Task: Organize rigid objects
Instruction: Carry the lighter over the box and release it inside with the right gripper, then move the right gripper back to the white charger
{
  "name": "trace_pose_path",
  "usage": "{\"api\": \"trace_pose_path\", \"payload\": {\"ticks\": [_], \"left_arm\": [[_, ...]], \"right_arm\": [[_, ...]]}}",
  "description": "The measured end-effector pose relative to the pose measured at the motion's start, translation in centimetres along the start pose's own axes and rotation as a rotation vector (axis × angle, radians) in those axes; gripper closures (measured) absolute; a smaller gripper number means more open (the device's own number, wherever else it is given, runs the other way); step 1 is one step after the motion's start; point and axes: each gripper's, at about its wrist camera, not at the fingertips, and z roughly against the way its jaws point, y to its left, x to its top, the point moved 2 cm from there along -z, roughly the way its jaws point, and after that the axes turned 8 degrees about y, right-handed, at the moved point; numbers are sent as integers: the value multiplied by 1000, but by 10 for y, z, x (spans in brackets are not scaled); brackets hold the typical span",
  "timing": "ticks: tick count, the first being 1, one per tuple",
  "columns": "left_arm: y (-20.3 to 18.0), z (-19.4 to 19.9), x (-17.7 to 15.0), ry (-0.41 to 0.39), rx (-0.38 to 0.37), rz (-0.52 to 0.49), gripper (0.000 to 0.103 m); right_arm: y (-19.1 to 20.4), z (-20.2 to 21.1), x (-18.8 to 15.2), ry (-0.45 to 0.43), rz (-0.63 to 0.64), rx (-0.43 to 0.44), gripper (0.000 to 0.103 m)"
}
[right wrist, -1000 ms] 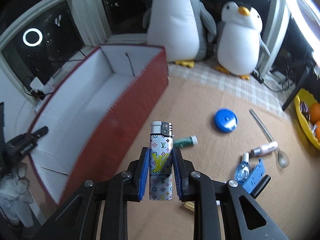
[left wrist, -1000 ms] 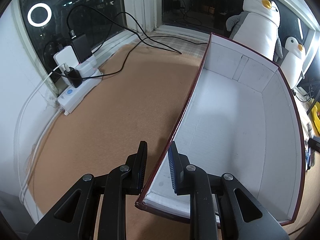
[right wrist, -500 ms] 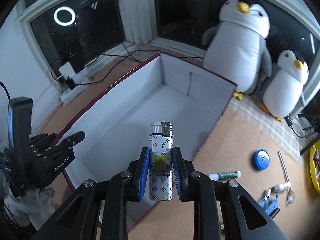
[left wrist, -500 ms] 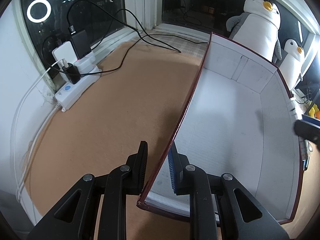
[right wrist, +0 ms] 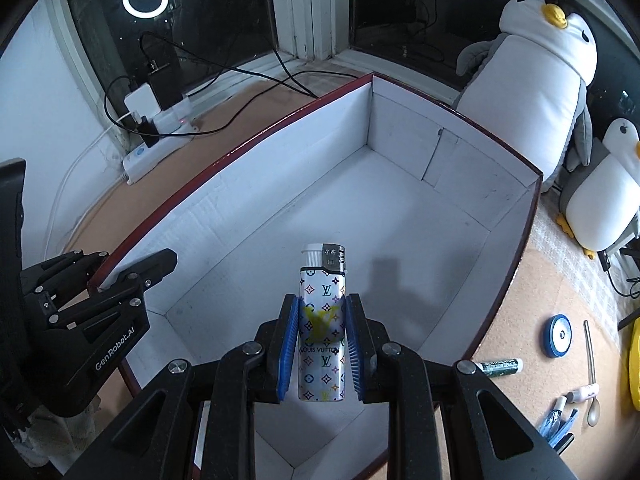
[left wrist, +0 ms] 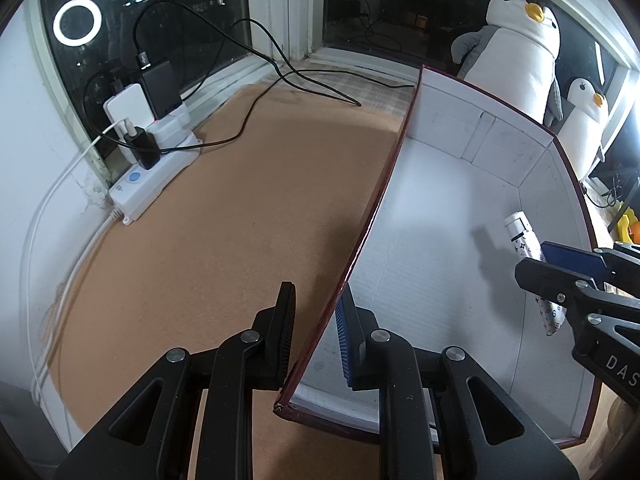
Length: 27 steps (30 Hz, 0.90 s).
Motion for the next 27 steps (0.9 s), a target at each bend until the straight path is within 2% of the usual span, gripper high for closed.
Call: {"api": "trace_pose_path", "payload": {"ticks": [4,6,8,13,17,22,27], "left_arm": [[0,0,0,1,3,-3,85],[-1,0,0,4,8,-6,85],[-1,0,0,10,13,-7,85],[-4,1,0,22,30,-16,85],[-8,1,0,32,52,-24,84],[-12,2,0,45,72,-36,85],[-15,4,1,44,91,-49,85]], "right_arm": [[0,1,0,-6,9,15,79],[1,5,-1,-23,11,21,59],[1,10,-2,-44,10,32,53],[-10,28,-9,-87,-20,67,53],[-33,43,-21,-118,-71,73,53],[-80,56,-51,-133,-175,66,53],[-136,62,-96,-118,-311,42,51]]}}
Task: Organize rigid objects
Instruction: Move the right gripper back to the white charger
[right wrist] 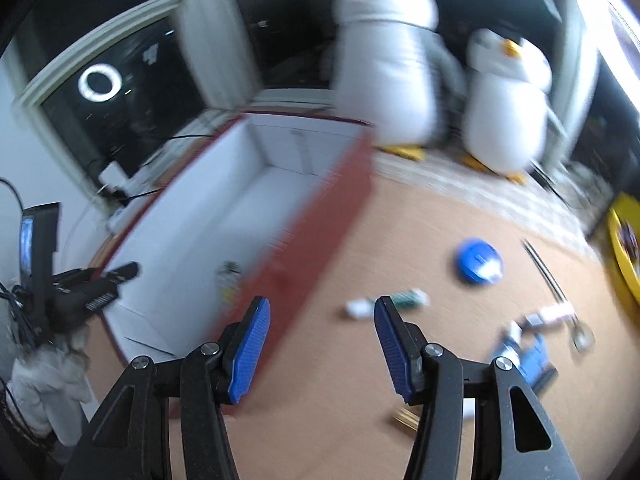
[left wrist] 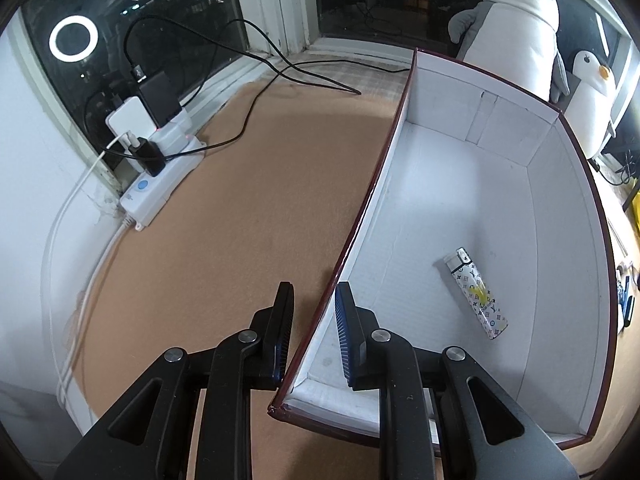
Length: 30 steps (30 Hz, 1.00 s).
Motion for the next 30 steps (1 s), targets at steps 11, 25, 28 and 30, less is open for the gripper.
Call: {"api": "trace_pose_path", "payload": {"ticks": [11,25,28,30], "left_arm": [[-8,4,1,6,25,-20,84],[-13,7,1,16,28,-30,84],[-13,7,1,15,26,-30,82],[-13,7,0,12,24,-30,82]], "right_arm": [[-97,-10,-59,84,-168,-72,45],[-99,-40,-68,149,-130,-62,45],[-95,-46,-65,161,-121,-68,45],[-92,-51,-63,171,-108,-82,45]]}}
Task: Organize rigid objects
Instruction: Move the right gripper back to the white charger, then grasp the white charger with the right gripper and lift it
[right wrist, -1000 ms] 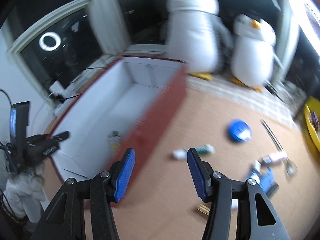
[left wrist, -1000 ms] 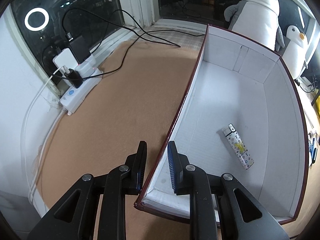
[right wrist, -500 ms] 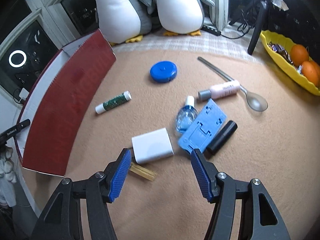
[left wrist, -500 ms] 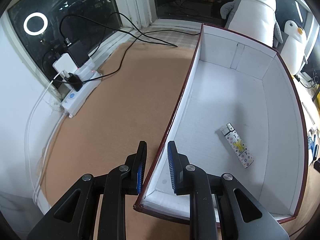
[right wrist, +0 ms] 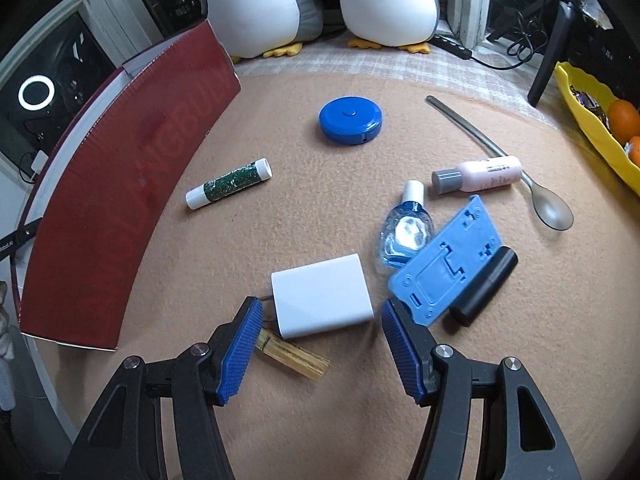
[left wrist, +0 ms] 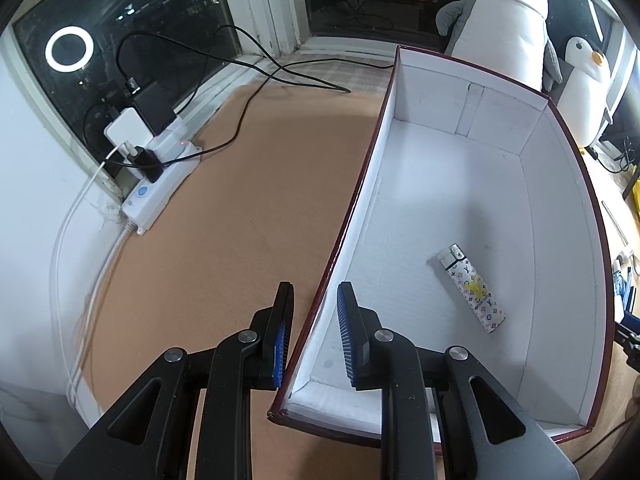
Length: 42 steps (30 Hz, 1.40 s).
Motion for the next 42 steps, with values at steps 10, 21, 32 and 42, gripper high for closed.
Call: {"api": "trace_pose_path", "payload": {"ticks": [10,21,32,42], "left_arm": [[2,5,-1,-10,-25,2,82],[1,11,-2,-21,-38,4,82],[3,16,-4,-28,-56,3,82],[4,18,-5,-33,-59,0,82]], "right_arm": [[11,-7,7,16,54,-63,45],[17,-12,7,40,93,-81,45],[15,-5,8,21,70,-73,56],[14,-5,9,30,70,-71,56]]}}
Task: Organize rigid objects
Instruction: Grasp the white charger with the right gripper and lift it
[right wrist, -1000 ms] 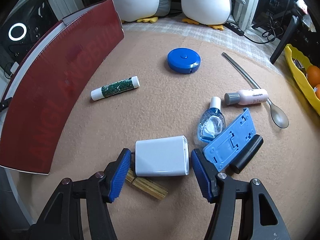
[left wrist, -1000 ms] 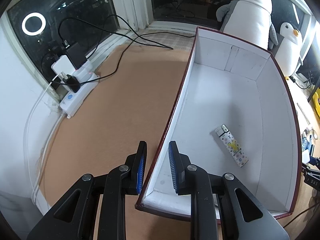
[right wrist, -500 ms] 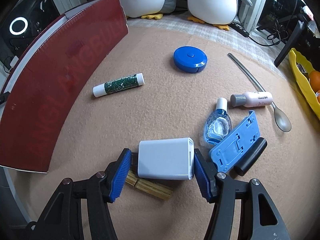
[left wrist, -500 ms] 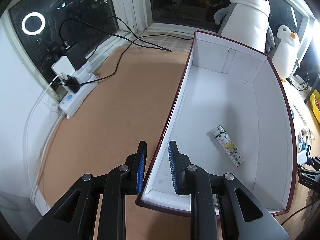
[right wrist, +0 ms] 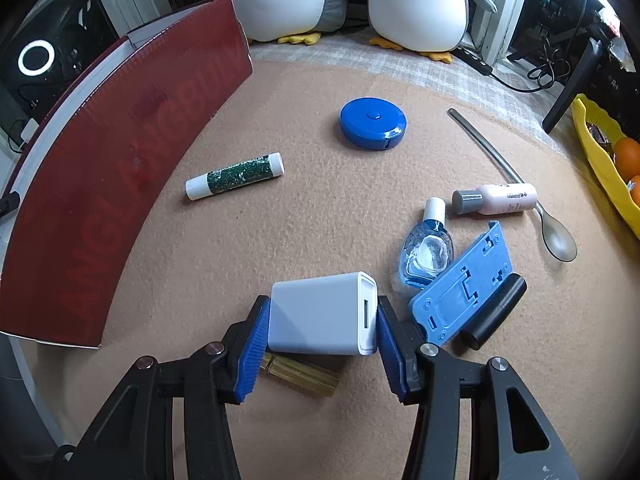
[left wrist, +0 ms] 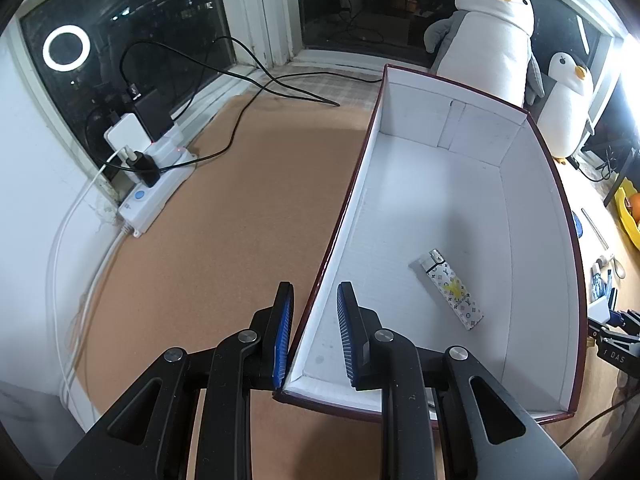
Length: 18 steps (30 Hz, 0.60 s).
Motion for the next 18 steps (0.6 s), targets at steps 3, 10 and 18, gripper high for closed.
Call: {"api": "trace_pose_path", "payload": {"ticks": [3,10,18], "left_arm": [[0,0,0,0,-1,0,82],[-1,2,-1,0,-5,-1,82],[-1,3,-2,-4,-9,-3,82]], "right_arm": [[1,1,0,-2,3,1,56],[3,0,-1,4,5,-1,55],[-4,-1,-4,13,-30,77,53]]}}
